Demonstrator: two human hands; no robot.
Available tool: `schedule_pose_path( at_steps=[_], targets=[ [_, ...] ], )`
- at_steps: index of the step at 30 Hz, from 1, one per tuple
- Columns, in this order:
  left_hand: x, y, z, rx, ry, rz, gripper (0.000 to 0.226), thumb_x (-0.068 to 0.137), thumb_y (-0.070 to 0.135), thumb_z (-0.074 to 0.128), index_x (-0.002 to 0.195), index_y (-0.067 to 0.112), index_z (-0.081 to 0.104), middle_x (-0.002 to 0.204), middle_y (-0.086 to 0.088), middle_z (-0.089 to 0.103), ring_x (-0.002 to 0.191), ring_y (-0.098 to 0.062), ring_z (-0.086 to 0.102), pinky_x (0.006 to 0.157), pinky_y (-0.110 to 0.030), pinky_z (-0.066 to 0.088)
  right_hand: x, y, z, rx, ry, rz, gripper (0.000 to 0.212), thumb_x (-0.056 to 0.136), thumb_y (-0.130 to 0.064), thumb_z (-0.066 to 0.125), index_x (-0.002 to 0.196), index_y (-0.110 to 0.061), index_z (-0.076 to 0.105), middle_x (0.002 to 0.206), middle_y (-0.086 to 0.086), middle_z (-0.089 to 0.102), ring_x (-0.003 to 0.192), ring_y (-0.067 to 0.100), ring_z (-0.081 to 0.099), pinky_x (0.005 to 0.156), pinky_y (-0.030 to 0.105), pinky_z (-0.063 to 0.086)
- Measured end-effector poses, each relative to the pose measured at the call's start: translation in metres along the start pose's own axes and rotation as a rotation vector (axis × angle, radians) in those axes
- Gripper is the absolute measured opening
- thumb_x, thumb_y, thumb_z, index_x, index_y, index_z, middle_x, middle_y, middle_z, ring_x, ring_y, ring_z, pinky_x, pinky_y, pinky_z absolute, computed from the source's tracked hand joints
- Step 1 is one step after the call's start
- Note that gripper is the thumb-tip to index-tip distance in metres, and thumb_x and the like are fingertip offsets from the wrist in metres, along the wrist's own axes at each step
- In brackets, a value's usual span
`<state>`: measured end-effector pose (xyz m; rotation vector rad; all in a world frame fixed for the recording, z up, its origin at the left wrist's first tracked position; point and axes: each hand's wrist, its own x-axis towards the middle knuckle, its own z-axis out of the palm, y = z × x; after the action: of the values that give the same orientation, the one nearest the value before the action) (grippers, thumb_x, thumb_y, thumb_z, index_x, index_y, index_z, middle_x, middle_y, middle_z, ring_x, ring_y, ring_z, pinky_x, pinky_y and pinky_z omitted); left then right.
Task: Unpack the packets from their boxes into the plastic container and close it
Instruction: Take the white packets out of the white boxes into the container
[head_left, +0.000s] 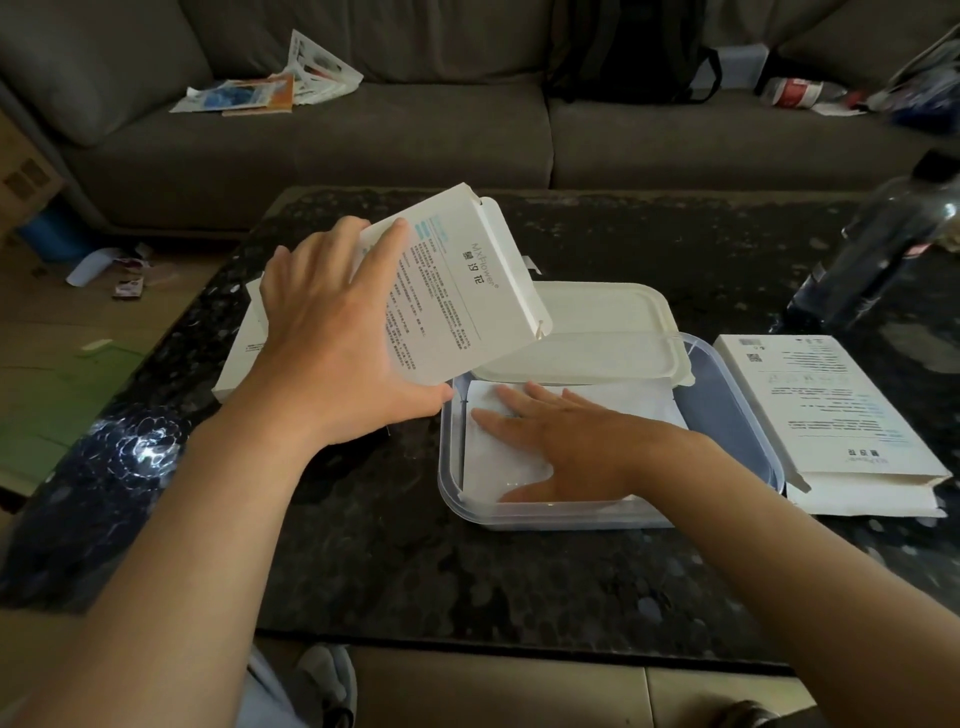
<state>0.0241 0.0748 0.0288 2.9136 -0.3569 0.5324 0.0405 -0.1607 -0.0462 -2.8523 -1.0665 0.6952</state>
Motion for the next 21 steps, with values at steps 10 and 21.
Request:
schedule_pose_path(
  at_steps=[10, 21],
  targets=[
    [-0.001, 0.001, -0.001, -0.022, -0.009, 0.021, 0.121, 0.048, 0.082, 0.052, 0.149, 0.021, 0.024, 0.145, -0.005, 0.034, 0.135, -0.030, 0.033, 0.113, -0.058, 0.023, 0.002, 0.000, 0.002, -0.037, -0.036, 0.012, 0.088, 0.091, -0.073, 0.041, 0.159, -0.043, -0.007, 0.168, -0.006, -0.017, 0.156, 0.022, -0.013, 0.125, 0.047, 0.002],
    [-0.003, 0.000, -0.006, -0.096, -0.084, 0.056, 0.121, 0.046, 0.079, 0.062, 0.148, 0.029, 0.021, 0.146, 0.004, 0.031, 0.138, -0.025, 0.030, 0.117, -0.058, 0.020, -0.055, 0.000, -0.067, 0.476, 0.285, 0.122, 0.012, 0.094, -0.032, 0.068, 0.103, -0.026, 0.073, 0.101, -0.015, 0.073, 0.096, 0.005, 0.069, 0.095, 0.036, 0.058]
  ],
)
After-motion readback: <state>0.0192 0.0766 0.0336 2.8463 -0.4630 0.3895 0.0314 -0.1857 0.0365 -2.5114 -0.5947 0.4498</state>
